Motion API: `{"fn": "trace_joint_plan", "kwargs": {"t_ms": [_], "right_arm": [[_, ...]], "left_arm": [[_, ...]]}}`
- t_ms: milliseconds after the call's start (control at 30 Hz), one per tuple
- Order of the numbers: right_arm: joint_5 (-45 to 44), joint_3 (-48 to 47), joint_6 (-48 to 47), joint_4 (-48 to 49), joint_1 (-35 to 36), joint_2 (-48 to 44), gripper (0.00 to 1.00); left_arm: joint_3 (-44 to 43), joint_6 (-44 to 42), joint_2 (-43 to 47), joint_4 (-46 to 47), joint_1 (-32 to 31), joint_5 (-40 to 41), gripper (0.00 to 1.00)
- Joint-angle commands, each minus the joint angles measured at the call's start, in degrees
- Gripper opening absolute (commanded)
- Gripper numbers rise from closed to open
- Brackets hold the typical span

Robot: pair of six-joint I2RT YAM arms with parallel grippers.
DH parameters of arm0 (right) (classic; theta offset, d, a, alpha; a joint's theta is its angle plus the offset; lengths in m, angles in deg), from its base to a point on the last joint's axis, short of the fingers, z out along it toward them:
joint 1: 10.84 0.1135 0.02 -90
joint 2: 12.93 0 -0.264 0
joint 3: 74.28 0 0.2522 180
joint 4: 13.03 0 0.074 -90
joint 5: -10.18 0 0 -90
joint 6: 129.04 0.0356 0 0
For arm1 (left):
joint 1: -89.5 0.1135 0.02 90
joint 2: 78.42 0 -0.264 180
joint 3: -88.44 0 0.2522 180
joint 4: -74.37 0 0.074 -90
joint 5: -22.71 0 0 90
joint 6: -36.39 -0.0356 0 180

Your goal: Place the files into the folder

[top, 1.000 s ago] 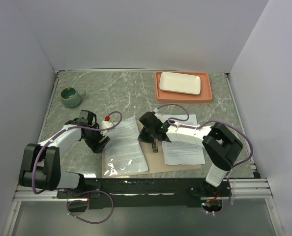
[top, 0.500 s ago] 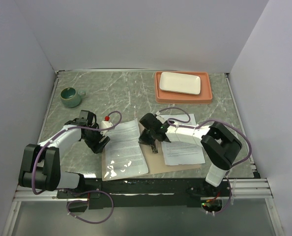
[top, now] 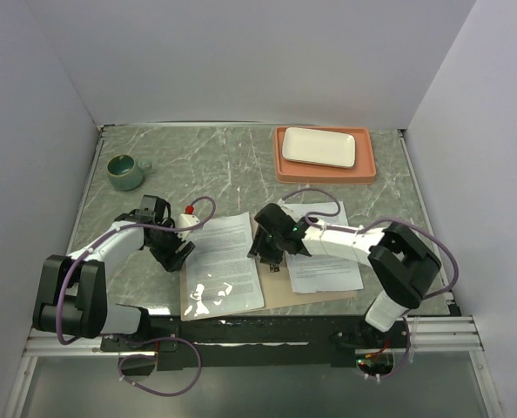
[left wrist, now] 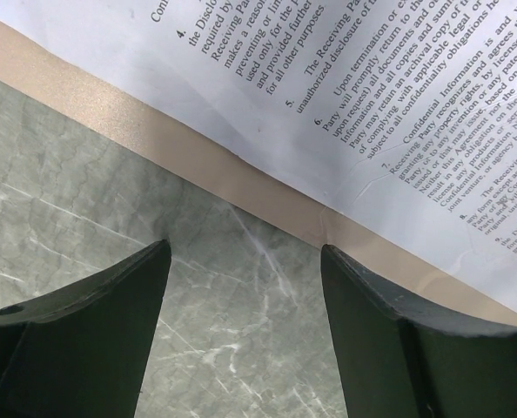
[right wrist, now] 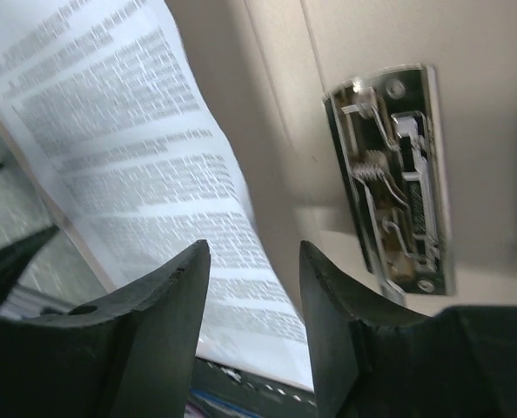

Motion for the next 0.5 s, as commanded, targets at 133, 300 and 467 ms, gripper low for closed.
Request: {"fn": "trace_joint_plan", "kwargs": {"t_ms": [133,300,467], "right_arm": [[6.7,7.5,-6.2,5.8,-0.6,-5.8,0.49],[9.1,9.6,-8.9,9.6,0.0,-7.1,0.45],[8.5,8.0,-11.0,7.6,0.8,-5.9,0.3]], "left_arm": [[0.5,1.4,1.1,-2.0,-0.2,-0.6,0.76],[1.0,1.5,1.2,-2.0,-0.2,-0.3,0.75],[0.9,1.9,1.1,-1.8,-0.2,-0.4,0.75]]}}
